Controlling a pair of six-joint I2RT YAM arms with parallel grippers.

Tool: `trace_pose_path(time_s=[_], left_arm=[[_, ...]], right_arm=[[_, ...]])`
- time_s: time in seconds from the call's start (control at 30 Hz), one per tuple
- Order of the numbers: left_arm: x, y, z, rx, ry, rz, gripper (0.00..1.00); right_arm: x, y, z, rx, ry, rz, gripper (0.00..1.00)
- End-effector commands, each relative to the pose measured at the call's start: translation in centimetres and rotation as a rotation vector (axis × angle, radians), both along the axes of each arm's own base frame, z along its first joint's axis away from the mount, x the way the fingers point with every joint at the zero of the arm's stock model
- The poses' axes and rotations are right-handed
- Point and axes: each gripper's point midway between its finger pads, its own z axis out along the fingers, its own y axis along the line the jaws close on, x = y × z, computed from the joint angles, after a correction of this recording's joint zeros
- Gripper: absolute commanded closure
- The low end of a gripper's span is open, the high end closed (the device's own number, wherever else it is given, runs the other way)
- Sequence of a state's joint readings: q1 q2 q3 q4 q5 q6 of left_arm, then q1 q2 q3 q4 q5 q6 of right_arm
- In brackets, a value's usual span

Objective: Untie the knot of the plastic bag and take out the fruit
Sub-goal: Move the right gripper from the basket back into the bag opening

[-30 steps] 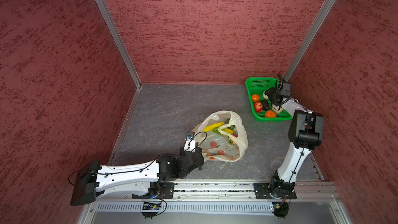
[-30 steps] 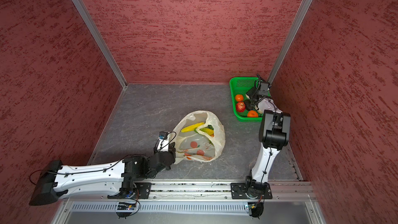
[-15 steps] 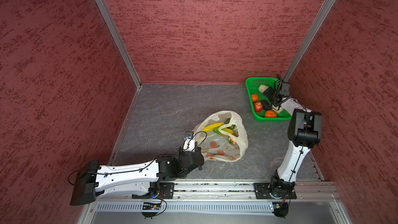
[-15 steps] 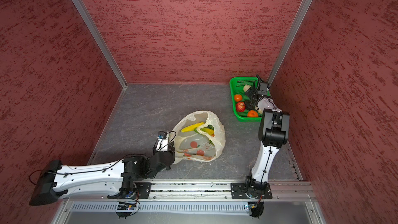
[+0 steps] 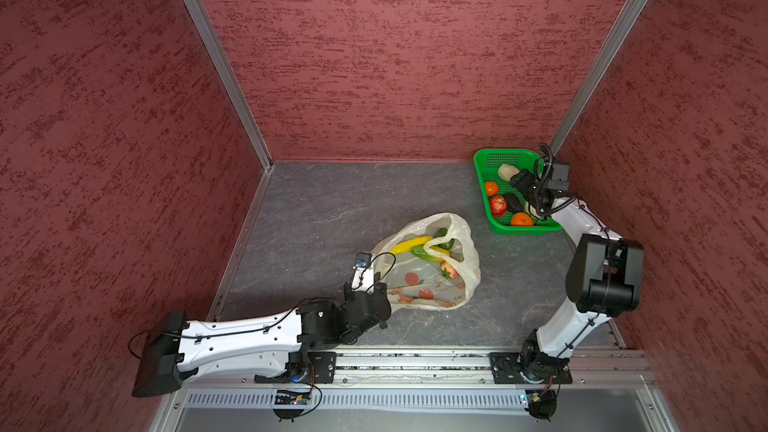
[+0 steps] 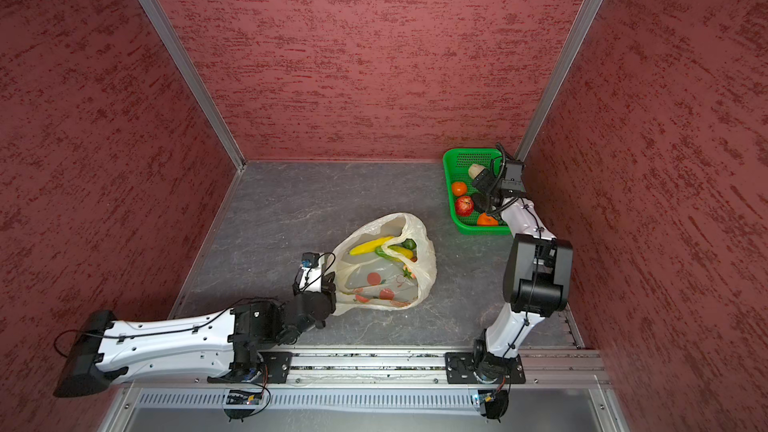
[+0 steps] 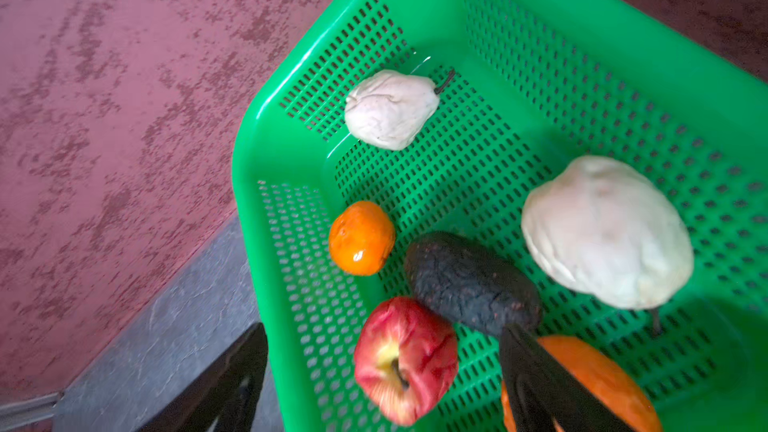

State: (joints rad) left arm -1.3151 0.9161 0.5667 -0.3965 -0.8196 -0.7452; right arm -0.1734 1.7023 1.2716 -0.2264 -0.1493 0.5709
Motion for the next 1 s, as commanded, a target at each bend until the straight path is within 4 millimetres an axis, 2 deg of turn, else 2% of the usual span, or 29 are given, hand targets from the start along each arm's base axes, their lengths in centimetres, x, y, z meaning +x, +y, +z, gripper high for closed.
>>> trace_pose_path(time_s=[0.0, 0.17, 0.2, 0.37, 0.5, 0.7, 0.97], left_arm=[[0.0, 0.5, 0.0, 0.015, -0.018, 0.003, 1.0], [0.0, 0.4, 0.1, 0.016, -0.026, -0.007, 1.0], [0.0, 0.4, 0.1, 0.015, -0.027, -0.006, 1.0], [0.0, 0.2, 0.3, 0.004, -0.036, -0.016, 1.0], [0.0, 0.1, 0.4, 0.001, -0.041, -0.02, 1.0], [-0.1, 0.1, 0.3, -0.003, -0.04, -0.028, 1.0], [-0.1, 0.3, 0.6, -0.004, -0.048, -0.033, 1.0]], right_arm=[[-2.1, 3.1, 2.0, 0.0, -0.009, 0.092, 0.12], [-5.7, 7.7, 4.5, -0.013, -0.006, 0.207, 0.12], [-6.7, 8.8, 5.5, -0.014, -0.017, 0.233, 0.11], [-11.5, 14.3, 7.6, -0.014, 0.0, 0.367, 0.11], [-15.2, 17.9, 9.6, 0.008, -0.009, 0.453, 0.11], [-19.9, 23.8, 10.4, 0.034, 0.025, 0.615, 0.11], [-24.6, 30.7, 11.2, 0.02, 0.045, 0.781, 0.11]])
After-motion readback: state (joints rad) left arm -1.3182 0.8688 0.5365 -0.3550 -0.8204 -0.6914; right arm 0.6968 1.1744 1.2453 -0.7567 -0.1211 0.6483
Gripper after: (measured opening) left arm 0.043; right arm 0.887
